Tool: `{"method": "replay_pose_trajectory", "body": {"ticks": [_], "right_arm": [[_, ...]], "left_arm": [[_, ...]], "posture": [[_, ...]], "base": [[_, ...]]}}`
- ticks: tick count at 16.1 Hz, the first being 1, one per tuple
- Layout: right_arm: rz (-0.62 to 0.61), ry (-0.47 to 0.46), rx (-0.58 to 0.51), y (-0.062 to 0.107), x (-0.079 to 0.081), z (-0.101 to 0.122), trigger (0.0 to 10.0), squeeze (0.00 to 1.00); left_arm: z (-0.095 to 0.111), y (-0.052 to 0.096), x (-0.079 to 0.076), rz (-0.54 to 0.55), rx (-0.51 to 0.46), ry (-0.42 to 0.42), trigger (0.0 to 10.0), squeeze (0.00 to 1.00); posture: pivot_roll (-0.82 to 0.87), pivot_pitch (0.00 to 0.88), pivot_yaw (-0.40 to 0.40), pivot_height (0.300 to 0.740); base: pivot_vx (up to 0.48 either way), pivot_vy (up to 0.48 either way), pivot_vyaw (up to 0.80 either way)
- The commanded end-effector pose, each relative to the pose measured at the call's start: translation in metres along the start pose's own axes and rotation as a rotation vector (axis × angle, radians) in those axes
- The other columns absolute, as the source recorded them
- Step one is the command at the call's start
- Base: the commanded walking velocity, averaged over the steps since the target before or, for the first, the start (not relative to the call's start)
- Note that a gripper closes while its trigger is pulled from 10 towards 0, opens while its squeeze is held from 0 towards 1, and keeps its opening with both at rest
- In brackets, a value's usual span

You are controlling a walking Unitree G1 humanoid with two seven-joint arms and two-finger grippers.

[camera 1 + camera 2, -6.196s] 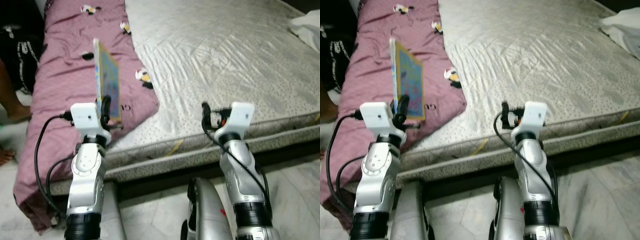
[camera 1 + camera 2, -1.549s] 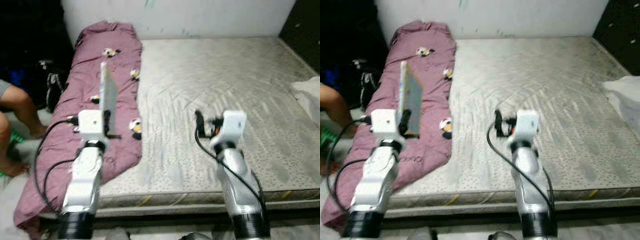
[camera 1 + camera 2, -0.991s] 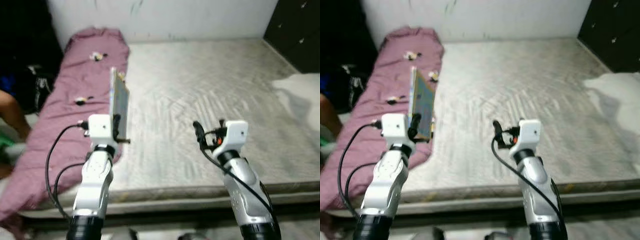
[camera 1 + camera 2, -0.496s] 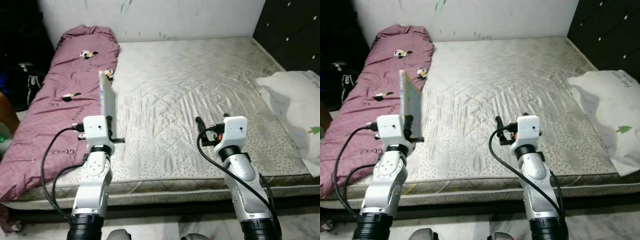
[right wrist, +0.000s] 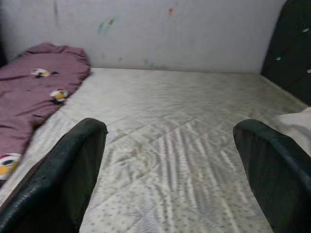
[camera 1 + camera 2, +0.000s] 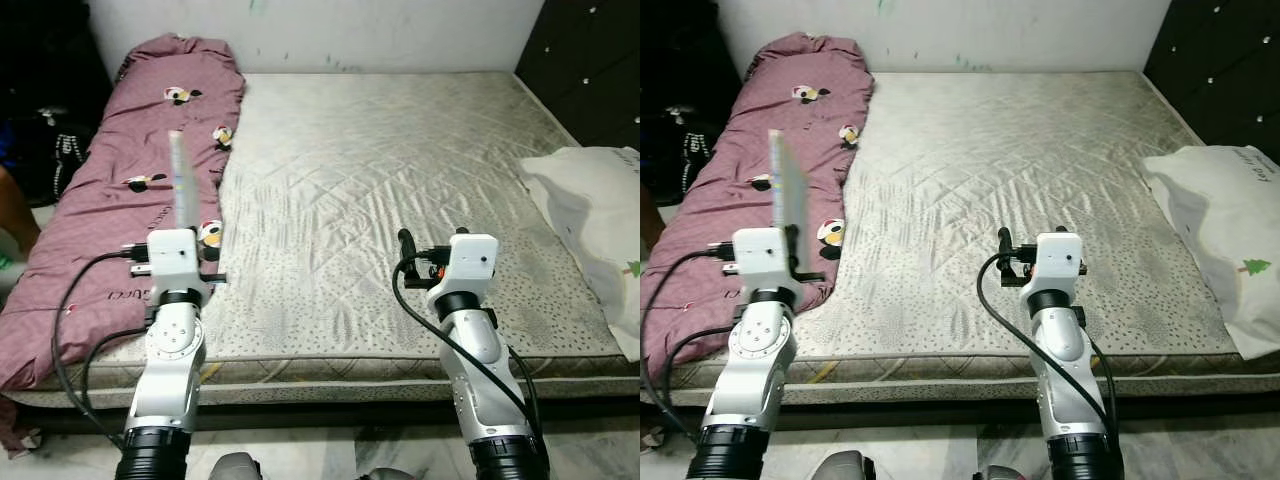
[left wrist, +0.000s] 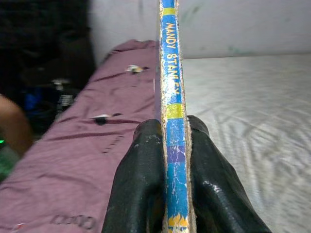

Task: Clean up the room

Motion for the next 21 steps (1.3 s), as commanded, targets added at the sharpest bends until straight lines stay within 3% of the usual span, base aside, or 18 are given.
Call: {"method": "replay_pose_trajectory", "body": {"ticks": [1, 4, 7, 9, 12, 21], "right_arm": [[-0.025, 0.017, -0.017, -0.002, -0.003, 0.005, 10.0, 0.00], [-0.050, 0.018, -0.013, -0.002, -0.006, 0.003, 10.0, 0.00], [-0.058, 0.055, -0.048, -0.004, -0.005, 0.009, 10.0, 0.00], [-0.068, 0.005, -0.050, -0.004, -0.007, 0.009, 10.0, 0.00], [-0.072, 0.003, -0.046, -0.004, -0.007, 0.008, 10.0, 0.00], [-0.057, 0.007, -0.040, -0.006, -0.006, 0.006, 10.0, 0.00]], "left_arm": [[0.010, 0.002, 0.000, -0.018, -0.054, -0.004, 10.0, 0.00], [0.002, 0.005, 0.001, -0.020, -0.024, -0.010, 10.0, 0.00], [0.006, 0.004, -0.003, -0.059, -0.047, 0.007, 10.0, 0.00], [0.009, 0.003, -0.004, -0.067, -0.057, 0.006, 10.0, 0.00], [0.011, 0.003, -0.008, -0.099, -0.071, 0.017, 10.0, 0.00], [0.011, 0.002, -0.009, -0.099, -0.066, 0.035, 10.0, 0.00]], "posture": [[-0.02, 0.000, 0.024, 0.740], [-0.02, 0.000, 0.025, 0.740], [-0.02, 0.000, 0.026, 0.740], [-0.02, 0.000, 0.025, 0.740], [-0.02, 0.000, 0.021, 0.740], [-0.02, 0.000, 0.017, 0.740]], "base": [[0.000, 0.000, 0.61], [0.000, 0.000, 0.80], [0.000, 0.000, 0.73], [0.000, 0.000, 0.00], [0.000, 0.000, 0.00], [0.000, -0.330, 0.00]]}}
Point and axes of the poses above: a point about 5 cm out from each wrist's last joint towards the gripper, its own y axis pointing back from the gripper into the wrist, its own z axis along the axis of the wrist's last joint, x = y × z, the point moved 4 cm from there along -y, pointing out of the wrist towards the gripper, and after that the axes turned 11 degrees about -y, right-handed, at the moved point
